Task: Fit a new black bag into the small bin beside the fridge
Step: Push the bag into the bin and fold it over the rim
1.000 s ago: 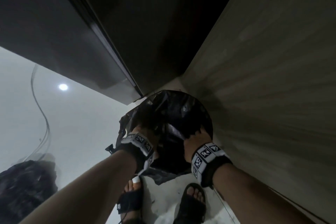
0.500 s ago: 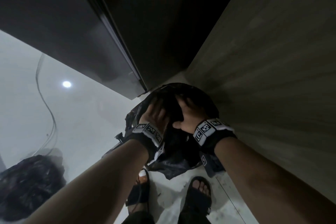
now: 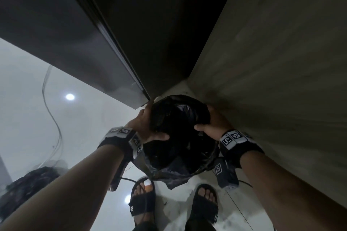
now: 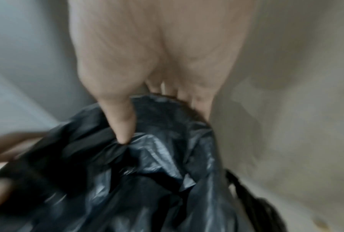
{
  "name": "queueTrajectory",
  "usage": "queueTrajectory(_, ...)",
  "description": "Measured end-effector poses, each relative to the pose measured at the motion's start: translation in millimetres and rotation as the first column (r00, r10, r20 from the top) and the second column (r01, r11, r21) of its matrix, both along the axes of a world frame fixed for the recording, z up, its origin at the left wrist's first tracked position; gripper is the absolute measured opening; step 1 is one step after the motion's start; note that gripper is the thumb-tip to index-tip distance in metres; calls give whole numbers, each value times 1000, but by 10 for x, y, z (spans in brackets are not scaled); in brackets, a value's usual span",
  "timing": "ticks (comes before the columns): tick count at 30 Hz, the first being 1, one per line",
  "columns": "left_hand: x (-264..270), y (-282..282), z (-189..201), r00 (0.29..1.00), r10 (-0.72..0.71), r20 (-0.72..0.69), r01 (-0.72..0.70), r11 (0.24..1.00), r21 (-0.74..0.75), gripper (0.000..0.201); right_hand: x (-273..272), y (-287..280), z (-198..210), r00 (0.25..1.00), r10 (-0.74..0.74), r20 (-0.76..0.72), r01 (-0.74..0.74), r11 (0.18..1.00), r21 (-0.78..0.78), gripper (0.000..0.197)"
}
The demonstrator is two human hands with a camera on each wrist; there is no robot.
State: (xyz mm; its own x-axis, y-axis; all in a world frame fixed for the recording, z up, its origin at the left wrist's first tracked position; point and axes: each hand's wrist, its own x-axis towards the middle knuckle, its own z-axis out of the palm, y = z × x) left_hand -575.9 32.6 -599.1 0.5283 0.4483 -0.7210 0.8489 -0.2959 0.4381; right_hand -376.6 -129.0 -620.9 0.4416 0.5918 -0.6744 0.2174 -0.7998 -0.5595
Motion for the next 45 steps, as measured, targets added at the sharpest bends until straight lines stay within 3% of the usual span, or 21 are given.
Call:
queueTrajectory(3, -81, -42, 2, 1000, -16, 21, 16, 1000, 23, 140, -10, -153, -77, 1000, 1, -26, -2, 999, -53, 104)
queueTrajectory(6, -261, -102, 117, 997, -69, 43, 63, 990, 129, 145, -100, -400, 43, 998, -26, 62, 23, 999, 45, 109)
queueTrajectory(9, -488, -210, 249, 994, -109, -19, 110, 984, 137, 149, -156, -637, 191, 994, 69, 87, -77, 992, 96, 115)
queueTrajectory(16, -653, -481, 264, 978, -169, -121, 183, 977, 112, 150, -312, -894, 182, 986, 17, -163, -23, 999, -34, 143)
queueTrajectory(19, -608, -554, 184, 981, -157, -111, 170, 978, 119, 153, -398, -884, 210, 986, -3, -167, -8, 998, -67, 142)
queueTrajectory(29, -266, -369, 136, 979, -195, -62, 205, 948, 243, 152, -268, -758, 208, 981, -154, -118, 163, 984, 74, 145)
queueTrajectory(36, 175, -49, 113, 978, -209, -15, 205, 937, 283, 157, 159, -399, 345, 990, -137, -46, 139, 989, 41, 144)
queueTrajectory(45, 185, 110, -5, 980, -194, -55, 201, 944, 261, 159, 282, -224, 184, 993, -97, -65, 97, 995, 3, 144)
